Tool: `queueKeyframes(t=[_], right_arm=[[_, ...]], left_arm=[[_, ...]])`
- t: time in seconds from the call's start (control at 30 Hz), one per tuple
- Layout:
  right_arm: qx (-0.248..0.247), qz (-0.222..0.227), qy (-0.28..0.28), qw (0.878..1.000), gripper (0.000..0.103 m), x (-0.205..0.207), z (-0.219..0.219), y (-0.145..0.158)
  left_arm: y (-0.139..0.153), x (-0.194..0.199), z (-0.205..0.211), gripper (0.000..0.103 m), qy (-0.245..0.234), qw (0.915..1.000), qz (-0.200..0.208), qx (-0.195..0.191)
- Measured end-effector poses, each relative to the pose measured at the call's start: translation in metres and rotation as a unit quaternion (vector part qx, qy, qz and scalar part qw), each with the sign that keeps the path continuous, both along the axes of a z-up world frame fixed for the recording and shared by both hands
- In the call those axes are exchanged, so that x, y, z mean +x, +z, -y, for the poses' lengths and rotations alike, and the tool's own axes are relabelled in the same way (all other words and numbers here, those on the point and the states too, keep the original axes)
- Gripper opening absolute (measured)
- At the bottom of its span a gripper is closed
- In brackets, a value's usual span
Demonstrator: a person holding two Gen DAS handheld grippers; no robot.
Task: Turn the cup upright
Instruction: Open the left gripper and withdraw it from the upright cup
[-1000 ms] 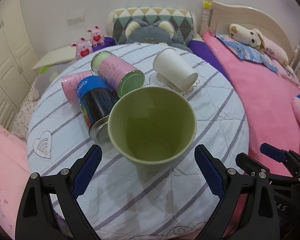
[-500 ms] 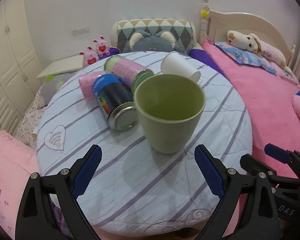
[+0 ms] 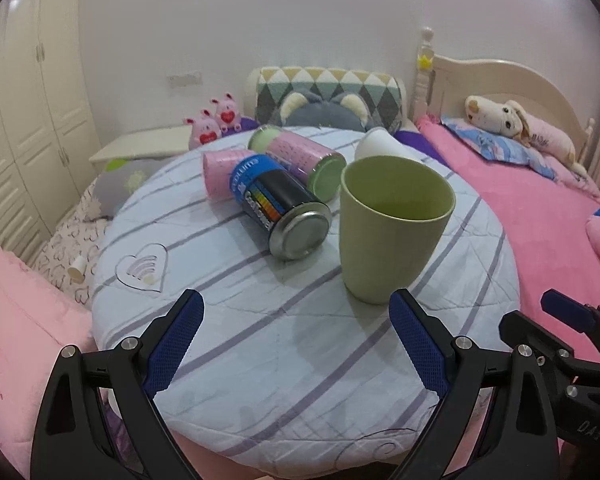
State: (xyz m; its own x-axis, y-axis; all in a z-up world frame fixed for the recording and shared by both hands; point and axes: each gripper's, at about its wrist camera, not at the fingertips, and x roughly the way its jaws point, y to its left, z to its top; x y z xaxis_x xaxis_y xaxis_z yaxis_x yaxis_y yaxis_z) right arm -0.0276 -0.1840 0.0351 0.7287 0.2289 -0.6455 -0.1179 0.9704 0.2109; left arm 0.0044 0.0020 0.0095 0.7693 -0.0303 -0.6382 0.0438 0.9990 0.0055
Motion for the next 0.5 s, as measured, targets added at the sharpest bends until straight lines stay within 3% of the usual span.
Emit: queueKeyframes(t=[0.5], right_arm=[[-0.010,0.101,-0.016,0.995,0.079,-0.021,-0.003,0.003]], left_arm=[[-0.001,-0.024,0.008,0.095,-0.016,0.9957,0.087,0.030]])
